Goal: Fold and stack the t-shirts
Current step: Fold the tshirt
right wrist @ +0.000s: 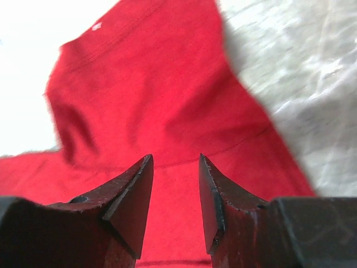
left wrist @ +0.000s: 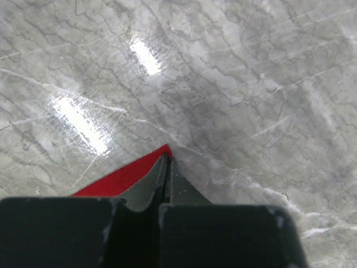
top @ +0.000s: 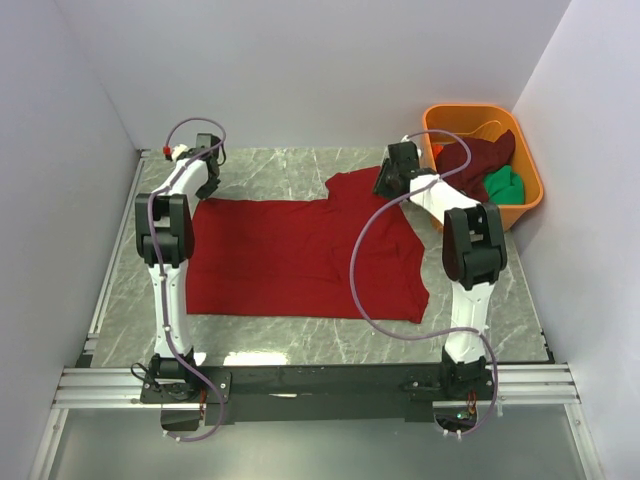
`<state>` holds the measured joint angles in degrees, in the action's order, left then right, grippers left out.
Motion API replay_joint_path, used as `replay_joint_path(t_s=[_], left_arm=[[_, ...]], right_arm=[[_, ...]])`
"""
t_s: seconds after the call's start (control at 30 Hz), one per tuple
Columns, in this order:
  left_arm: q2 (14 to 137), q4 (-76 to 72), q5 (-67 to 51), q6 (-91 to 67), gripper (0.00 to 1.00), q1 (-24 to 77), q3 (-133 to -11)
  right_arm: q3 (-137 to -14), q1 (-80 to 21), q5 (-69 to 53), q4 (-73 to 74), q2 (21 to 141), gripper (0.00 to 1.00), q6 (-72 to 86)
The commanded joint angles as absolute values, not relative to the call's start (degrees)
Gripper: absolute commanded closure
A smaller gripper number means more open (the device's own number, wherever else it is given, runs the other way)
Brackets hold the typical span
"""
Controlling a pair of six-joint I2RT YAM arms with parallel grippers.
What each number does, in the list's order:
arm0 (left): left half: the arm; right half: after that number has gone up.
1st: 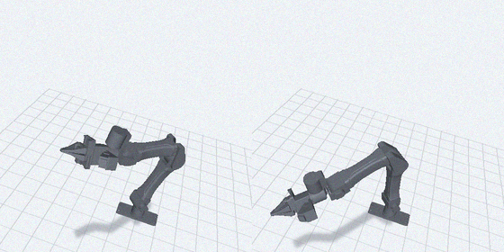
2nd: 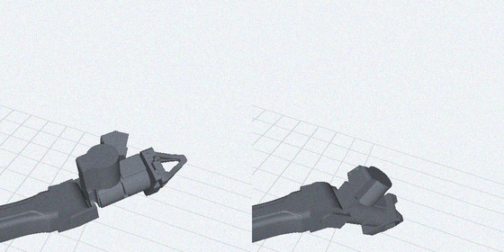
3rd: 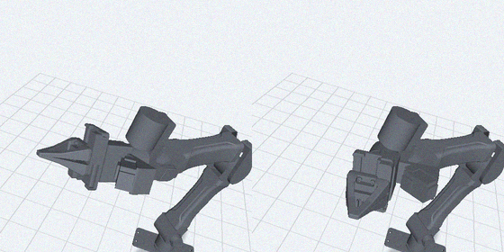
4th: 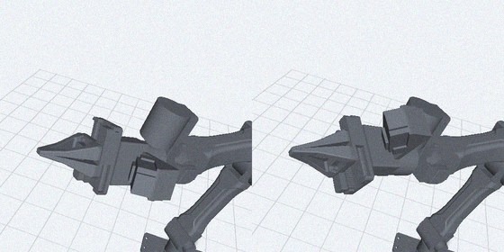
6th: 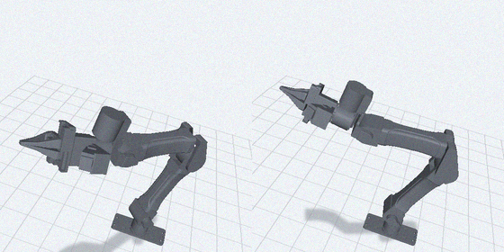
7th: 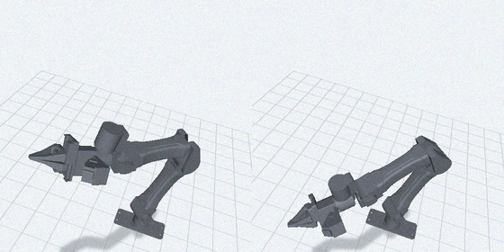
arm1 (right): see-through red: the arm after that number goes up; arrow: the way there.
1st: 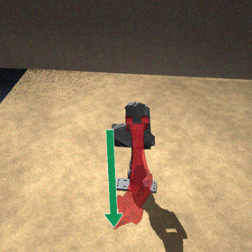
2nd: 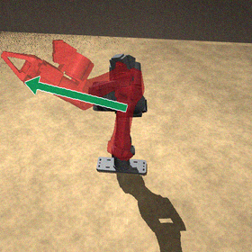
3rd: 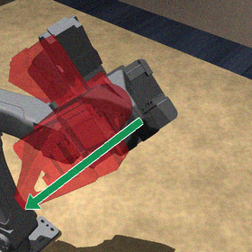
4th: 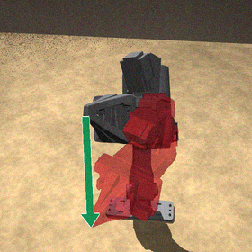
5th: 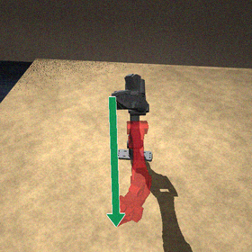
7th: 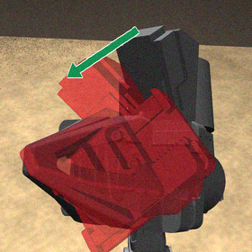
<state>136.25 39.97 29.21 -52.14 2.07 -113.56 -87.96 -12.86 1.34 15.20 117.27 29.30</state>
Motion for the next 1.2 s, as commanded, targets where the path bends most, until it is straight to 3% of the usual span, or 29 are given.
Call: replay_joint_path(t_s=[0.0, 0.5, 1.0, 1.17], left_arm=[[131.57, 37.36, 27.86, -51.07, 1.00, 1.67, -112.50], [130.96, 35.51, 25.58, -50.19, 1.00, 0.97, -110.83], [130.61, 34.54, 24.35, -49.92, 1.00, 0.62, -110.39], [130.52, 33.67, 23.91, -49.75, 1.00, 0.35, -109.87]], right_arm=[[-94.37, -11.17, 3.95, 19.24, 119.79, 0.54, 26.99], [-113.46, -10.46, 8.00, 29.18, 132.80, 0.53, 27.42], [-117.94, -10.46, 9.14, 32.34, 136.31, 0.56, 29.44], [-119.53, -10.55, 8.61, 32.96, 138.07, 0.63, 30.58]])
